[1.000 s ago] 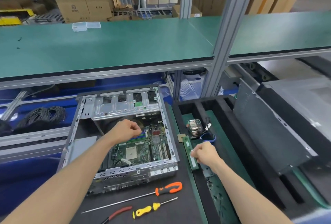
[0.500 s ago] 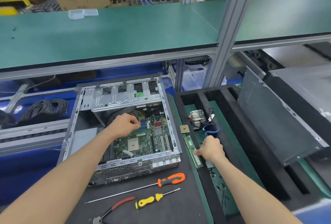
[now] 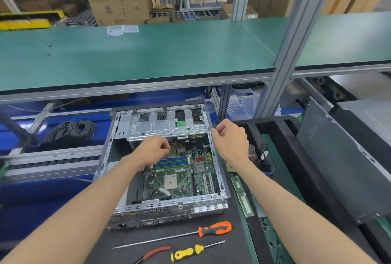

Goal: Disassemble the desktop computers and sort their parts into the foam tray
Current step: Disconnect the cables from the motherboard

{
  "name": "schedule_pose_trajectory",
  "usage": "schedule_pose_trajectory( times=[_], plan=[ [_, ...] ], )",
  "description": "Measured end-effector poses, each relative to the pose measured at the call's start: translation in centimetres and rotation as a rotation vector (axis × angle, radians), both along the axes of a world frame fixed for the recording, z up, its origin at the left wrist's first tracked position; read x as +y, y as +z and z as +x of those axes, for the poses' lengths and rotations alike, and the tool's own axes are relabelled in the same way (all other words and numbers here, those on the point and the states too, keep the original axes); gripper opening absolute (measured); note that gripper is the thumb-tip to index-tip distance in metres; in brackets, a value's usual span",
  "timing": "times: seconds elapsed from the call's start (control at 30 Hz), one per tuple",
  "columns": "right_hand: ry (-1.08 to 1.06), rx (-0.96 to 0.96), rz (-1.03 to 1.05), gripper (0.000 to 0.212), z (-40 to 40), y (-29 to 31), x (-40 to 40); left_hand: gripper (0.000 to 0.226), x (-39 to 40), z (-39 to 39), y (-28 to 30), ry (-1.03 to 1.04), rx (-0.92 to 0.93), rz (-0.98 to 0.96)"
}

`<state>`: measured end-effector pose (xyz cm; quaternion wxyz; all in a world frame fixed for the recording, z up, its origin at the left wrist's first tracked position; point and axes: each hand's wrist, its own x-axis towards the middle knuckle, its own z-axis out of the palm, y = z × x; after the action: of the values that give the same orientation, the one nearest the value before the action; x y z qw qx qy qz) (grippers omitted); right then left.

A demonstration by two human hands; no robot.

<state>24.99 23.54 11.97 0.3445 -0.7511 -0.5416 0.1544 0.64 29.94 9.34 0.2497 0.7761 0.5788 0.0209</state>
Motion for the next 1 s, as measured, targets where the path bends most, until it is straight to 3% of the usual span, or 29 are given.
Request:
schedule_pose_trajectory(
  times=[0.17, 0.33, 0.43, 0.6, 0.77, 1.0],
  plan=[
    [0.276, -0.071, 0.001, 0.013, -3.9, -0.4, 0.2, 0.024, 1.0, -1.4, -0.6, -0.054, 0.091, -0.001],
    [0.496, -0.236, -0.341, 0.021, -7.0, -3.4, 1.1, 0.041, 1.7, -1.5, -2.2, -0.115, 0.146, -0.026],
    [0.548, -0.3, -0.507, 0.039, -8.0, -5.3, 1.7, 0.052, 2.2, -0.6, -3.5, -0.178, 0.226, -0.001],
    [0.567, -0.499, -0.669, 0.058, -8.3, -8.1, 2.7, 0.03, 3.1, 0.9, -5.0, -0.183, 0.355, 0.067],
    [0.591, -0.505, -0.739, 0.074, -8.4, -9.6, 3.2, 0.019, 4.2, 2.2, -6.8, -0.136, 0.449, 0.119],
    [0.612, -0.507, -0.754, 0.079, -8.3, -10.6, 3.4, 0.019, 4.1, 2.8, -8.4, -0.098, 0.525, 0.202]
  ],
)
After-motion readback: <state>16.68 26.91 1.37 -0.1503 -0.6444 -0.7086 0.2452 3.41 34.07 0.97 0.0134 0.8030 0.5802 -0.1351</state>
